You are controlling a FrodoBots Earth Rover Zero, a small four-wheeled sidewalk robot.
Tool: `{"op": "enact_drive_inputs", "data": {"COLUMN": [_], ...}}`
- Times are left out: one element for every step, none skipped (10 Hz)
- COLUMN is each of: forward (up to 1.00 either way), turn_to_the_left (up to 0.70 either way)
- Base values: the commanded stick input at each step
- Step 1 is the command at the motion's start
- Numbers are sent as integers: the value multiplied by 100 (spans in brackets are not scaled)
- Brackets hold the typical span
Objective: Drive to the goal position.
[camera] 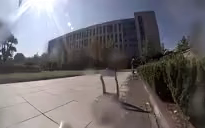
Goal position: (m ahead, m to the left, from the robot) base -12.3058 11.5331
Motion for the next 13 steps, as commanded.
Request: {"op": "enact_drive_inputs", "data": {"forward": [5,5,5,5,5,5,5,5,5,5,5,5,5], "turn_to_the_left": [0,0,0,0,0,0,0,0,0,0,0,0,0]}}
